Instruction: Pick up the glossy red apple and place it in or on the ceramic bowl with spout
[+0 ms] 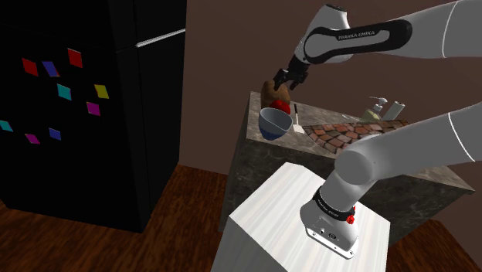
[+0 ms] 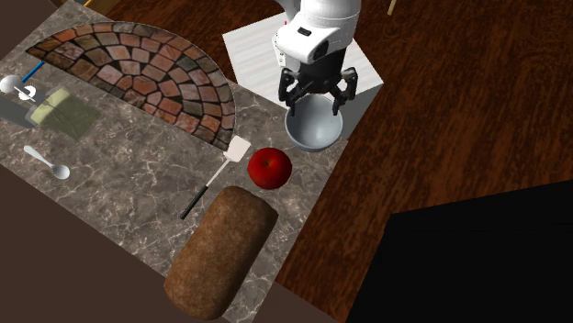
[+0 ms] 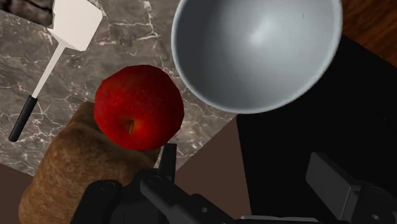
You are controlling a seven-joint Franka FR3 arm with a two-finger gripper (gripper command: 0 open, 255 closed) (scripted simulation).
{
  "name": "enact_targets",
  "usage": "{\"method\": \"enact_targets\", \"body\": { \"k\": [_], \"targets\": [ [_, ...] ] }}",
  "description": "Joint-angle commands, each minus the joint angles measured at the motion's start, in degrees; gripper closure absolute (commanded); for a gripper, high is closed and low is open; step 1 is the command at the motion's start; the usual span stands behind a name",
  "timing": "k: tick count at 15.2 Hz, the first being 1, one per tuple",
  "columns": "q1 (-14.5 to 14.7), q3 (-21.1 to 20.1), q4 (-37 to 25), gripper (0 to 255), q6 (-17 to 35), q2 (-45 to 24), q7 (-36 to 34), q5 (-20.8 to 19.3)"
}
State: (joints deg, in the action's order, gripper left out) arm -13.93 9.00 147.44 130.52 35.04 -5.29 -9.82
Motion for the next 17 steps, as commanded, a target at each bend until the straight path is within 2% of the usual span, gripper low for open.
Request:
{"method": "enact_targets", "body": {
  "k": [1, 9, 17],
  "targets": [
    [-1.49, 1.24, 0.62, 0, 4.04, -2.1, -0.29, -1.04],
    [-6.53, 6.67, 0.71, 0, 20.68, -14.06, -1.17, -3.72],
    [-5.88, 8.02, 0.5, 0, 27.44, -20.96, -0.49, -2.73]
  ]
}}
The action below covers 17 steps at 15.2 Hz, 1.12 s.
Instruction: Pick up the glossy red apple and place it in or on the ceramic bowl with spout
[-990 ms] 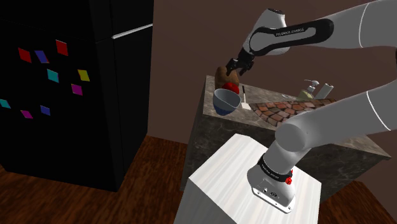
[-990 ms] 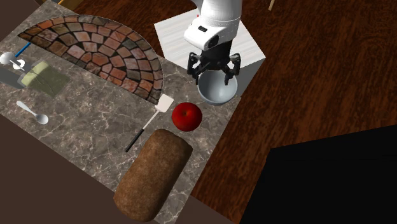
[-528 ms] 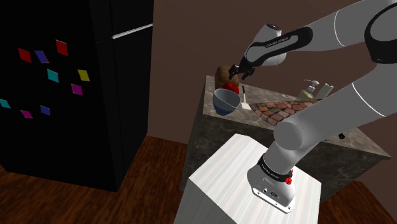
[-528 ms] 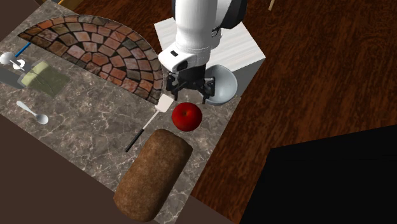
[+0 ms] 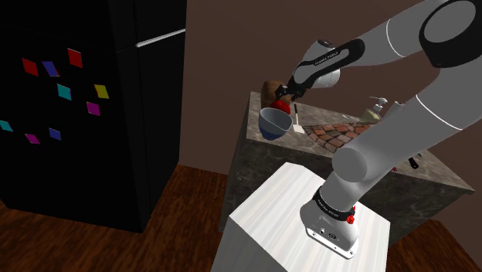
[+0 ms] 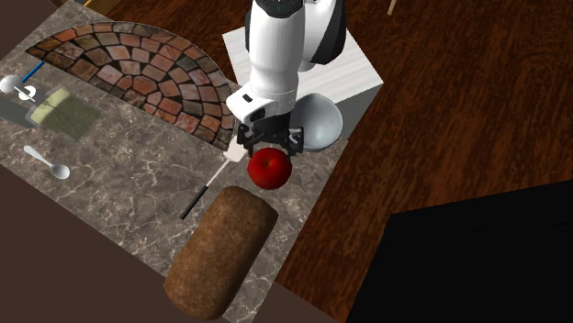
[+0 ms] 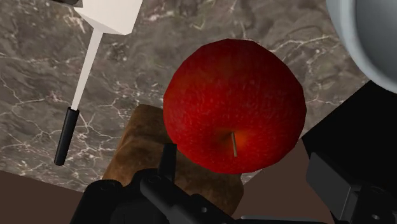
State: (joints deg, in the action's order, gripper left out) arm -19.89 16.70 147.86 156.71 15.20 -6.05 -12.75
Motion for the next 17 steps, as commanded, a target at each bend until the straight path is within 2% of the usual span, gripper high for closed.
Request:
{"method": "enact_targets", "body": {
  "k": [1, 8, 9, 17],
  "targets": [
    [0.08, 0.32, 0.07, 0, 1.26, -1.12, 0.28, 0.21],
    [0.07, 0.31, 0.07, 0, 1.24, -1.11, 0.27, 0.21],
    [0.07, 0.31, 0.07, 255, 1.24, -1.11, 0.27, 0.21],
    [0.02, 0.31, 0.22, 255, 1.19, -0.91, 0.27, 0.14]
  ]
}}
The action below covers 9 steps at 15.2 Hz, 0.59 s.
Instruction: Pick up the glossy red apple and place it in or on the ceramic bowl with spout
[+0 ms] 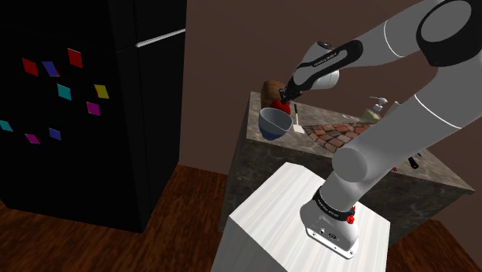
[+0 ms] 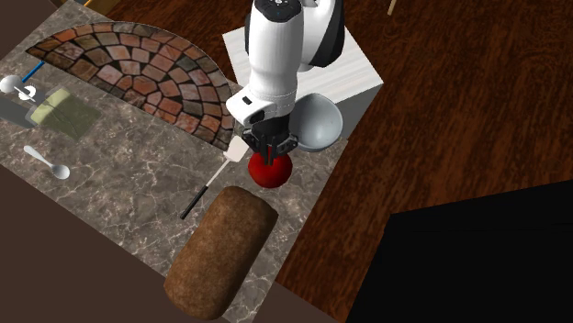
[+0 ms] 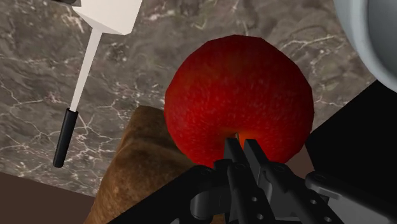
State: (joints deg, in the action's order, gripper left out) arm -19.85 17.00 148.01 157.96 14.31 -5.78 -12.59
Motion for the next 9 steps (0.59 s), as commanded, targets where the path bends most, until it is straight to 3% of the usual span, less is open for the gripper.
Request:
{"method": "enact_targets", "body": {
  "k": [1, 9],
  "targets": [
    [0.03, 0.02, -0.07, 255, 0.01, -0.23, 0.0, 0.05],
    [0.1, -0.66, -3.04, 255, -7.2, 4.05, 0.26, 0.21]
  ]
}}
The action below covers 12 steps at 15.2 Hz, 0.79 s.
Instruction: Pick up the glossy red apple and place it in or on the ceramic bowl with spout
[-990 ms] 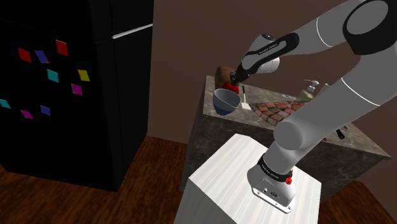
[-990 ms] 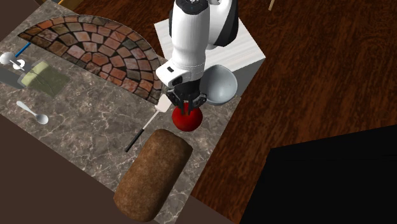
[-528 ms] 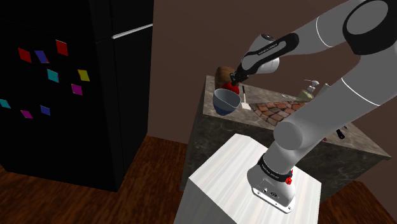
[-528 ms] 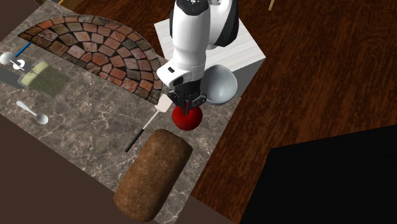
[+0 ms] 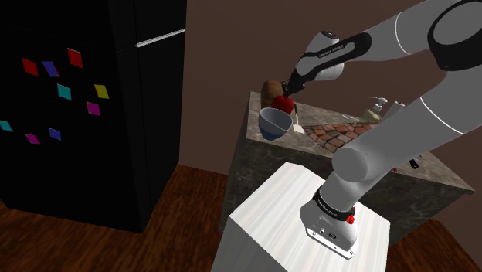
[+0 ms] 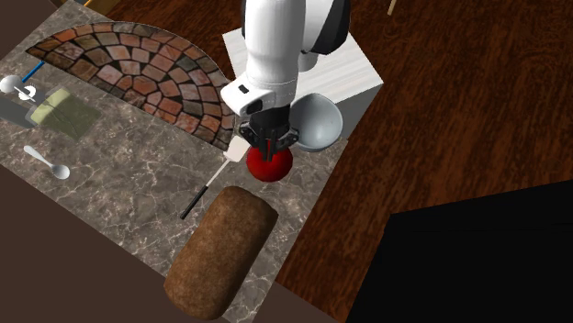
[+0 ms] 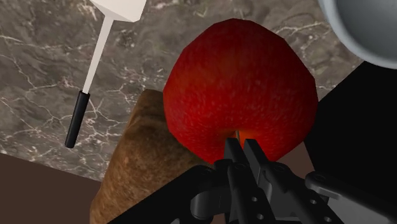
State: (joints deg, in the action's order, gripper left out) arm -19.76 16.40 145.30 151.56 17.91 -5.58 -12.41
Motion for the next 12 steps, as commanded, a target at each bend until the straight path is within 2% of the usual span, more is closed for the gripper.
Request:
{"method": "enact_targets", "body": {
  "k": [1, 12],
  "targets": [
    [0.03, -0.14, -0.76, 255, -1.68, 0.91, 0.1, 0.07],
    [0.33, -1.01, -6.25, 255, -11.08, 4.85, 0.66, 0.71]
  ]
}}
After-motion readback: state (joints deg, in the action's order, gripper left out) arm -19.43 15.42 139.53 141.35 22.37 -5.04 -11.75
